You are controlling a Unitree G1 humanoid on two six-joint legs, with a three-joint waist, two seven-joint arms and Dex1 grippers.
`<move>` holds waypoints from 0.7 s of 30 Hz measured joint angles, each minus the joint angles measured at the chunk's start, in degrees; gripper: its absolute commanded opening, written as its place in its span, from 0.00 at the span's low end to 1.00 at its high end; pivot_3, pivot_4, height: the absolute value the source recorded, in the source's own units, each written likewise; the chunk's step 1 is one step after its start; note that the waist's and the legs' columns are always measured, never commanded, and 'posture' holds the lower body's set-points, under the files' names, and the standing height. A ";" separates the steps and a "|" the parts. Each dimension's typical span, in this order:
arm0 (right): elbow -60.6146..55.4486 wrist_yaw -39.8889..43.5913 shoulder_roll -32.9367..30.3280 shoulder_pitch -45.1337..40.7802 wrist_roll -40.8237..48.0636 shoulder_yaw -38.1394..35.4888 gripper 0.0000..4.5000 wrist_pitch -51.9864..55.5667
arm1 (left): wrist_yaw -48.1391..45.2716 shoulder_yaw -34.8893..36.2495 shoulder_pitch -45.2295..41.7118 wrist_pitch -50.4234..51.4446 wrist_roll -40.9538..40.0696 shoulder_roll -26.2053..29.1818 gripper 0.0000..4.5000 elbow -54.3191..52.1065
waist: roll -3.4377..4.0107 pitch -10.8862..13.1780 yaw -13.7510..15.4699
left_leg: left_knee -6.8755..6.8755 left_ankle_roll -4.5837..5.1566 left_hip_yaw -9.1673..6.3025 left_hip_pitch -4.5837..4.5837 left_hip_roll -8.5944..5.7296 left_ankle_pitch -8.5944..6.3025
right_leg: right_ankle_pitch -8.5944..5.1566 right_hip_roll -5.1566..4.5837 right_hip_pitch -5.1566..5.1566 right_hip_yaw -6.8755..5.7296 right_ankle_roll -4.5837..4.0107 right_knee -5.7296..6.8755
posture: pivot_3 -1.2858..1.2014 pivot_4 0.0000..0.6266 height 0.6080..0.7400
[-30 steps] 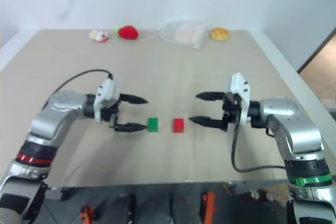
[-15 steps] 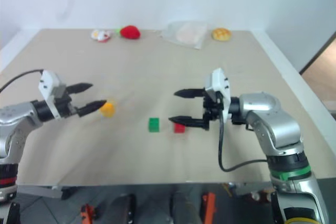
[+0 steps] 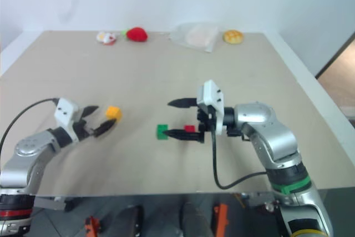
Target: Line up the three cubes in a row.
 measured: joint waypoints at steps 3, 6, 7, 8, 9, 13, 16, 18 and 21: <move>-0.19 -0.03 -0.02 0.03 0.15 -0.13 0.95 0.00 | 1.66 -0.44 -0.70 0.00 0.49 -1.04 0.99 0.51 | 0.00 0.00 0.00 | 0.01 0.00 0.01 0.00 -0.01 0.00 | 0.00 0.00 0.00 0.00 0.00 0.00 | 0.52 0.24 1.00; -0.25 -0.08 -0.08 0.10 0.29 -0.34 0.95 0.00 | 4.16 -0.85 -1.77 0.15 0.74 -3.15 0.99 1.95 | -0.01 0.00 0.00 | 0.02 0.00 0.00 0.00 -0.01 0.00 | 0.01 0.00 0.01 0.00 0.01 0.00 | 0.52 0.24 1.00; -0.30 -0.12 -0.09 0.15 0.29 -0.35 0.95 0.00 | 4.95 -0.92 -2.00 0.26 0.74 -3.64 0.99 2.46 | -0.01 -0.01 0.00 | 0.02 0.00 0.00 0.00 -0.01 0.00 | 0.01 0.00 0.01 0.00 0.01 0.00 | 0.52 0.24 1.00; -0.36 -0.20 -0.09 0.25 0.29 -0.36 0.95 0.00 | 5.48 -0.92 -2.18 0.30 0.76 -4.04 0.99 2.75 | -0.01 -0.01 0.00 | 0.01 0.00 0.00 0.00 -0.01 0.00 | 0.01 0.00 0.01 0.00 0.01 0.00 | 0.52 0.24 1.00; -0.54 -0.43 -0.10 0.50 0.29 -0.37 0.95 0.00 | 6.32 -0.93 -2.55 0.30 0.81 -4.56 0.99 3.24 | -0.01 -0.01 0.00 | 0.01 0.00 0.00 0.00 -0.01 0.00 | 0.01 0.00 0.01 0.00 0.01 0.00 | 0.52 0.24 1.00; -0.93 -1.19 -0.09 1.55 0.32 -0.41 0.95 0.00 | 8.69 -1.07 -3.88 0.30 0.83 -6.41 0.73 5.48 | -0.01 -0.01 0.01 | 0.01 0.00 0.00 0.00 -0.02 0.00 | 0.02 0.00 0.02 0.00 0.03 0.00 | 0.52 0.24 1.00; -0.95 -1.46 0.00 1.56 0.33 -0.41 0.95 -0.07 | 9.26 -1.56 -4.21 0.29 0.82 -7.31 0.50 6.37 | -0.02 -0.01 0.00 | 0.02 0.00 0.00 0.00 -0.02 0.00 | 0.03 0.00 0.02 0.00 0.04 0.00 | 0.52 0.24 1.00; -0.95 -1.93 0.03 1.75 0.33 -0.42 0.95 -0.28 | 9.45 -1.86 -4.41 0.30 0.82 -7.38 0.35 6.98 | -0.02 -0.01 0.00 | 0.02 0.00 -0.01 0.01 -0.02 0.00 | 0.04 0.01 0.02 0.00 0.03 0.00 | 0.52 0.24 1.00; -0.95 -2.27 0.10 1.81 0.35 -0.43 0.95 -0.44 | 9.29 -2.19 -4.83 0.69 0.95 -6.76 0.30 7.16 | -0.02 -0.01 -0.01 | 0.02 0.00 -0.01 0.01 -0.02 0.00 | 0.04 0.02 0.02 0.00 0.02 0.00 | 0.52 0.24 1.00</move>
